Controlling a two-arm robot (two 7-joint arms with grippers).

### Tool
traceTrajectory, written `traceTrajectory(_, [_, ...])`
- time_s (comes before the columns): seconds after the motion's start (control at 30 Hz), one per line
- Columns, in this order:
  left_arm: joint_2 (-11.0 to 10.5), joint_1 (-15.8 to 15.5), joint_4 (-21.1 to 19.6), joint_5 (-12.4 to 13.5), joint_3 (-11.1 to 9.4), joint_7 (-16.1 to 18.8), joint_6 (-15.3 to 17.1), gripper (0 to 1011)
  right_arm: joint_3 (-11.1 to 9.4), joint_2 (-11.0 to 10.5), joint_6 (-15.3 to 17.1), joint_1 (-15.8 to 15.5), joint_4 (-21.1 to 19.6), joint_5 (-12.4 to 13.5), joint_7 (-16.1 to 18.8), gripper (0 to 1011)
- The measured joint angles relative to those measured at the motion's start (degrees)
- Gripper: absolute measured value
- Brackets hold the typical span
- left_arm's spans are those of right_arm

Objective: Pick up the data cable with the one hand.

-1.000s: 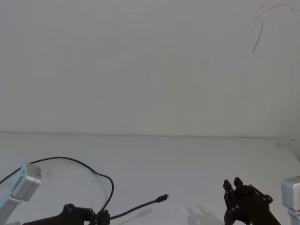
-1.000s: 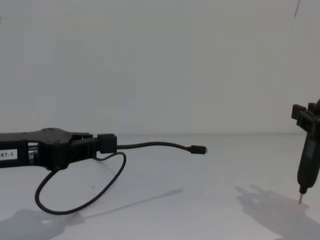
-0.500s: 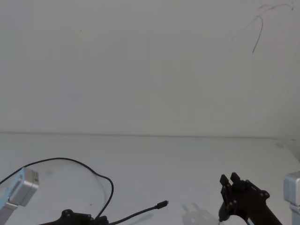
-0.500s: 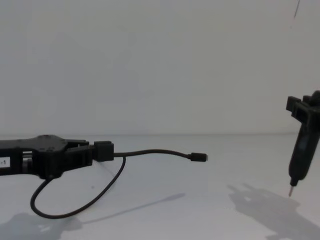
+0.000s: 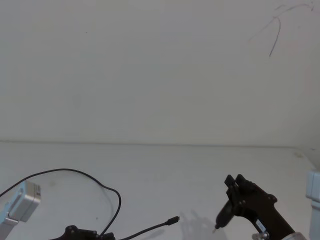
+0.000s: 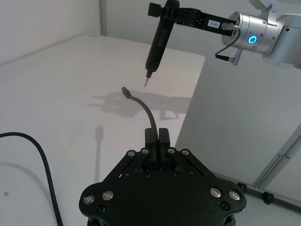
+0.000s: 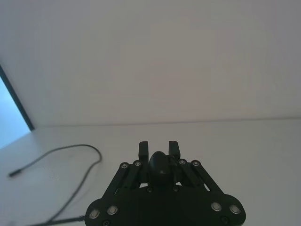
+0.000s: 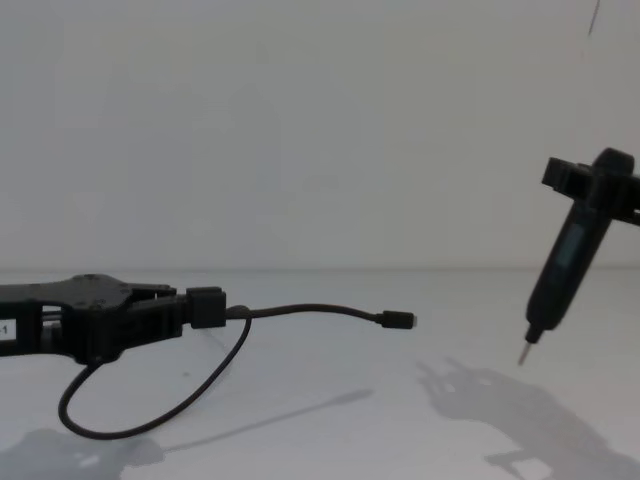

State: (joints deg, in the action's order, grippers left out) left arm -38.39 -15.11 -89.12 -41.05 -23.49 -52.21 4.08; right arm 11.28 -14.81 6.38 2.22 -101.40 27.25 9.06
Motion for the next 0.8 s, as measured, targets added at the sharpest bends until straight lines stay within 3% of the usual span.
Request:
traceTrajectory(0.37, [-0.08, 0.07, -0.09, -0.08, -0.03, -0.07, -0.04, 48, -0.36, 2.2, 3.58, 1.51, 0.47, 6.29, 1.53, 251])
traceTrajectory(0.8, [-0.14, 0.14, -0.09, -0.1, -0.03, -0.08, -0.05, 48, 0.13, 2.74, 3.46, 2.24, 0.84, 8.84, 3.27, 251])
